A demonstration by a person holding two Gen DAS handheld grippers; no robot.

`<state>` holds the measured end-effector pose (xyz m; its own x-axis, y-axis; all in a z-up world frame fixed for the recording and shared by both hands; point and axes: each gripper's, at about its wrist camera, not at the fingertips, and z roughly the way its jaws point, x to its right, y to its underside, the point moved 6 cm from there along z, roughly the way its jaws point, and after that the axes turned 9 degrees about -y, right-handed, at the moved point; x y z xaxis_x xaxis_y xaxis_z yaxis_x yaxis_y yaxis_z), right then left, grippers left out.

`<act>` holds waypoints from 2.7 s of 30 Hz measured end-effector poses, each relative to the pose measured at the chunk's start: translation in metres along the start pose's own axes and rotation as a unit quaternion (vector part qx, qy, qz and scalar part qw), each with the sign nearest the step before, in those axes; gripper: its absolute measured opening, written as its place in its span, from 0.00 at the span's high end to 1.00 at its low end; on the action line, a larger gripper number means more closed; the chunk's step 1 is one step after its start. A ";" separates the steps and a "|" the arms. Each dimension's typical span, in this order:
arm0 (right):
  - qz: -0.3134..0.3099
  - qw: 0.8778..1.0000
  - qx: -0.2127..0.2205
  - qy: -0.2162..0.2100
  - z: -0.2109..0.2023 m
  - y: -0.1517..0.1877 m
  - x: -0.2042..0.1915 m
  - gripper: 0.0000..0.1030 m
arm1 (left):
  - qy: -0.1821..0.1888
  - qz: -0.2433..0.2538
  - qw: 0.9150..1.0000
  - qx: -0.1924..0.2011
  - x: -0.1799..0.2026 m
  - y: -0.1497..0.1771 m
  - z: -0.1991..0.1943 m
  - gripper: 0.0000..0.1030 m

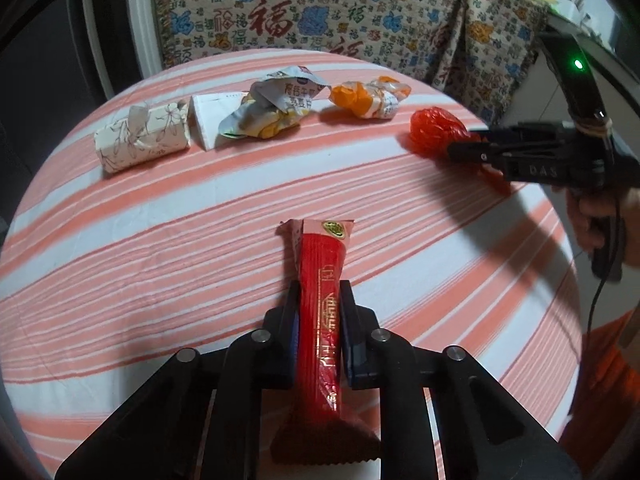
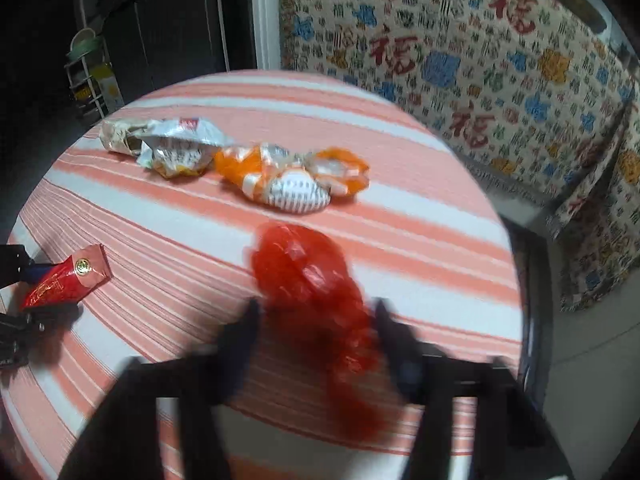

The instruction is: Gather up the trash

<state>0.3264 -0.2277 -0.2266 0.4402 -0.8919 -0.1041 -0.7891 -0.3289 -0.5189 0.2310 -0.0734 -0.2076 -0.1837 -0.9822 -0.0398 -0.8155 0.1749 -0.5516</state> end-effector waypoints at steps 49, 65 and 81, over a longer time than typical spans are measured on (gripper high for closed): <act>0.443 0.889 0.104 0.048 -0.133 0.277 0.340 0.55 | 0.178 0.164 0.970 -0.015 0.481 -0.047 0.114 0.88; 0.463 0.879 0.101 0.057 -0.116 0.289 0.364 0.46 | 0.171 0.142 0.975 -0.029 0.493 -0.049 0.149 0.56; 0.363 0.908 0.146 0.148 -0.162 0.238 0.331 0.38 | 0.116 0.130 0.983 0.050 0.414 -0.071 0.042 0.14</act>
<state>0.2148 -0.6515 -0.2467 -0.3195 -0.8991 -0.2993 -0.6593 0.4378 -0.6113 0.2357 -0.4952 -0.2196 -0.5093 -0.8606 -0.0061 -0.6676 0.3995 -0.6283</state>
